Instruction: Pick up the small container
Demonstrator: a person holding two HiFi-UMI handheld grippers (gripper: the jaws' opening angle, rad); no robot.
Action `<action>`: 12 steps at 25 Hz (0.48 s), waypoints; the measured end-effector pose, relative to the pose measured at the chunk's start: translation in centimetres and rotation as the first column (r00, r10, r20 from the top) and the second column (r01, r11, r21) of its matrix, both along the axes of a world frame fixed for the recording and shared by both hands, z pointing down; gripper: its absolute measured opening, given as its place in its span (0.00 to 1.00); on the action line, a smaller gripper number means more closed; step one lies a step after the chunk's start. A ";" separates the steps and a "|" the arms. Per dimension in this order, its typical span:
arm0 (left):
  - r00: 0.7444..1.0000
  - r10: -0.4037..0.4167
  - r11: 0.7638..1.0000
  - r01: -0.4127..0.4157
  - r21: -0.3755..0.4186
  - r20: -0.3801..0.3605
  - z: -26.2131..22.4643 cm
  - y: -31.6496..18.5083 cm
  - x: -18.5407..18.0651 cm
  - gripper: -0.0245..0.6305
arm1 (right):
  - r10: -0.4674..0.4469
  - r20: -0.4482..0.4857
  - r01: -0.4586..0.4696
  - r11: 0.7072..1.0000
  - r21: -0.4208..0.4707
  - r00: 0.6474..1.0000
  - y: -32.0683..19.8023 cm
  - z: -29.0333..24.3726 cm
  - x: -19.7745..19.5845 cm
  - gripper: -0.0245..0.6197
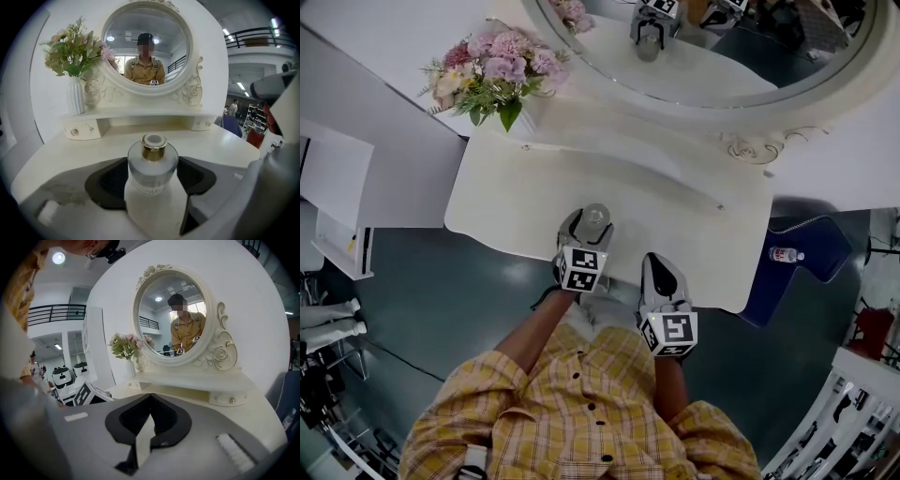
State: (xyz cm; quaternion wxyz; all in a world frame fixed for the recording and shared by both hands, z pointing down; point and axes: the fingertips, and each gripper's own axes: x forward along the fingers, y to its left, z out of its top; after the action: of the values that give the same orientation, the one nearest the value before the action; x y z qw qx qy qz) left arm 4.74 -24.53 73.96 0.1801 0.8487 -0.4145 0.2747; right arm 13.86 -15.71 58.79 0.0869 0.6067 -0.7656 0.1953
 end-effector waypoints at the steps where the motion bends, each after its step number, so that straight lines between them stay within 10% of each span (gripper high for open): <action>1: 1.000 -0.001 1.000 0.001 0.001 0.000 0.1 -0.1 0.1 0.52 | 0.000 0.000 0.000 1.000 -0.002 1.000 0.0 0.1 0.0 0.04; 12: 1.000 -0.008 1.000 0.008 -0.005 0.004 1.2 -1.0 0.8 0.54 | 0.002 0.000 -0.002 1.000 -0.009 1.000 -0.3 0.5 0.5 0.04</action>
State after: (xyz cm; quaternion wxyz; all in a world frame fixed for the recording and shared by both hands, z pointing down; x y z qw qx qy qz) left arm 5.50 -25.55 75.14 0.1827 0.8461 -0.4175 0.2766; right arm 14.31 -15.97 59.25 0.0896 0.6072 -0.7640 0.1989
